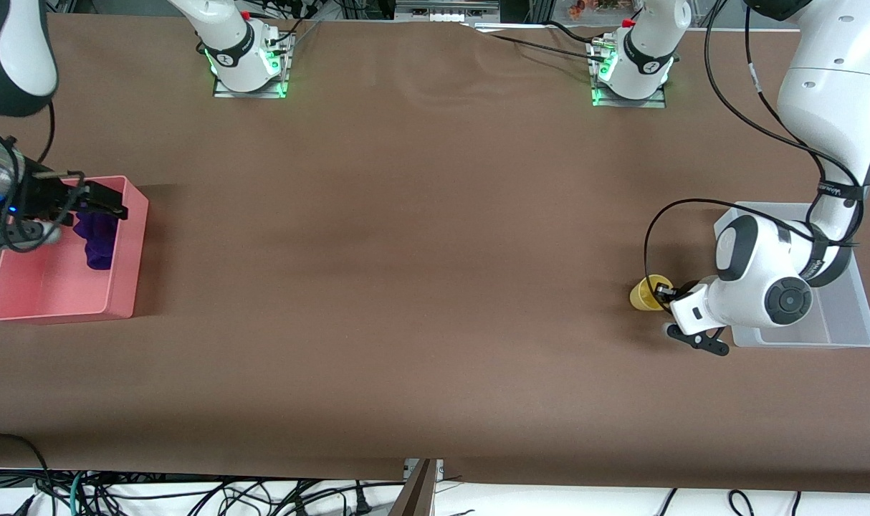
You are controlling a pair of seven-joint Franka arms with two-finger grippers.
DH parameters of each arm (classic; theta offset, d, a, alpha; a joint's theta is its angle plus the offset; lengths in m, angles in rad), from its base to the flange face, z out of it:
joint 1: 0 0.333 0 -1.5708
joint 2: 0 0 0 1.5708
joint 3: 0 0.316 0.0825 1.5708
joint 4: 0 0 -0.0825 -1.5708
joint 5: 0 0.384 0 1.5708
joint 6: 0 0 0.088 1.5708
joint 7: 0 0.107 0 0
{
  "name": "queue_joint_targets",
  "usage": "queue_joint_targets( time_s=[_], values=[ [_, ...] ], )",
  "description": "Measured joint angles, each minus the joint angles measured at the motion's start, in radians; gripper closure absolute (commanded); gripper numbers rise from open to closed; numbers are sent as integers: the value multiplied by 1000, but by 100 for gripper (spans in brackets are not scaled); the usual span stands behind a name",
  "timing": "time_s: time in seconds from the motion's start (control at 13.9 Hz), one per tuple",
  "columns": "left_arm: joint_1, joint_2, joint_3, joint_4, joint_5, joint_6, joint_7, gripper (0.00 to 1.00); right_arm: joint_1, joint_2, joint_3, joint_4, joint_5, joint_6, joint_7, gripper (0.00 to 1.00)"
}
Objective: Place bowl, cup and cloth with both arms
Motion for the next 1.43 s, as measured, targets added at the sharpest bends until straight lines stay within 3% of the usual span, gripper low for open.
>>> queue_joint_targets(
  time_s=[0.36, 0.65, 1.0, 1.43],
  values=[
    [15, -126, 3, 13, -1, -177, 81, 100, 1, -10, 46, 99, -11, -96, -1, 0],
    [96, -199, 18, 12, 1, -258, 260, 100, -5, -13, 14, 124, -16, -98, -1, 0],
    [261, -187, 25, -5, 73, -227, 468, 100, -9, -19, 11, 132, -30, -97, 10, 0],
    [311, -120, 26, -24, 164, -97, 557, 100, -7, -25, 42, 135, -31, -127, 126, 0]
  ],
)
